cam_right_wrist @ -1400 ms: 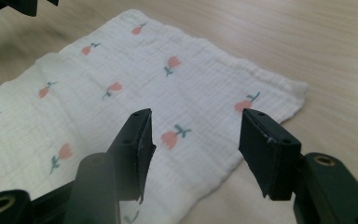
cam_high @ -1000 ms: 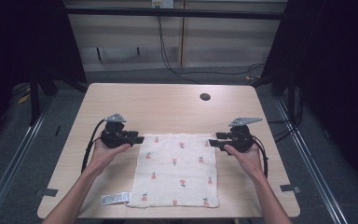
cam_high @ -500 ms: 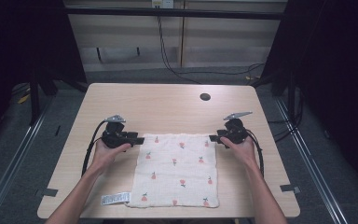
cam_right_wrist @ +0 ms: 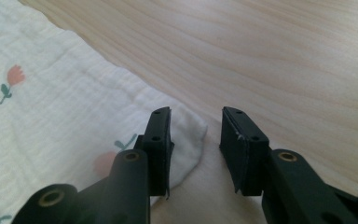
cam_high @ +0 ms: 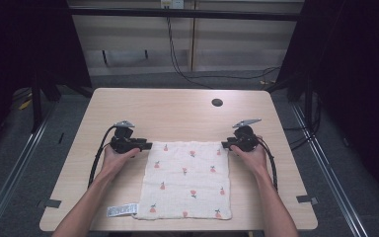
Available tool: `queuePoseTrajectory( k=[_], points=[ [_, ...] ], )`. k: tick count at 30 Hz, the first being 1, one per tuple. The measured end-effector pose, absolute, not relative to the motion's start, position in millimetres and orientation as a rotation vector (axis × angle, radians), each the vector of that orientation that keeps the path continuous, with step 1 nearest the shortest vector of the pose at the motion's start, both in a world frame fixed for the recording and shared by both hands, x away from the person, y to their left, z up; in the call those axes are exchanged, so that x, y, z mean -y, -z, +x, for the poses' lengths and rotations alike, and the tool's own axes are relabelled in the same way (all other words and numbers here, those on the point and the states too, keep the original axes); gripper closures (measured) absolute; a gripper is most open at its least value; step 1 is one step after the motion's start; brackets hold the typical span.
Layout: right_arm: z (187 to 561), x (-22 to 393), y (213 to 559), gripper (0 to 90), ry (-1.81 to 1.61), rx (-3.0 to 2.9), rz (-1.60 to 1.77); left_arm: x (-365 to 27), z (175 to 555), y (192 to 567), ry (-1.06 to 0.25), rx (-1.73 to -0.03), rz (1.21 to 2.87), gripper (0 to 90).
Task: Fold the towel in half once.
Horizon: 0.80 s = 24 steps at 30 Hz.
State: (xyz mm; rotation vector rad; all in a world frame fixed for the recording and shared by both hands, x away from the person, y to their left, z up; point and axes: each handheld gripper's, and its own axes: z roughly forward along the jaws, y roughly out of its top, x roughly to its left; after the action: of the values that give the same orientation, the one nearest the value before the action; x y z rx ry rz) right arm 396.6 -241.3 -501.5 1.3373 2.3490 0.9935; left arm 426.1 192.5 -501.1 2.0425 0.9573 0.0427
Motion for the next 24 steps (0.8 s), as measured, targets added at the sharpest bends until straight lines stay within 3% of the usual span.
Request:
queuePoseTrajectory(
  k=[3, 6, 14, 18, 20, 24],
  points=[
    [395.7, 239.8, 503.5, 72.8, -1.036, -2.321, 1.367, -189.6, 429.5, 502.1, -0.050, -0.959, 2.022, 59.1],
    [396.1, 238.9, 504.1, 86.8, -1.055, -2.343, 1.366, -183.4, 430.7, 503.5, -0.061, -0.938, 2.052, 60.5],
    [391.7, 241.5, 500.6, 88.3, -1.104, -2.341, 1.364, -174.4, 435.4, 509.3, -0.073, -0.942, 2.057, 64.1],
    [391.2, 240.0, 499.6, 88.4, -1.137, -2.338, 1.349, -168.2, 433.4, 508.4, -0.092, -0.911, 2.096, 74.9],
    [390.5, 238.6, 499.3, 88.6, -1.159, -2.352, 1.349, -168.2, 433.4, 509.3, -0.079, -0.925, 2.090, 84.7],
    [387.5, 240.1, 496.1, 88.8, -1.210, -2.329, 1.353, -171.9, 431.8, 511.3, -0.071, -0.948, 2.057, 87.3]
  ],
)
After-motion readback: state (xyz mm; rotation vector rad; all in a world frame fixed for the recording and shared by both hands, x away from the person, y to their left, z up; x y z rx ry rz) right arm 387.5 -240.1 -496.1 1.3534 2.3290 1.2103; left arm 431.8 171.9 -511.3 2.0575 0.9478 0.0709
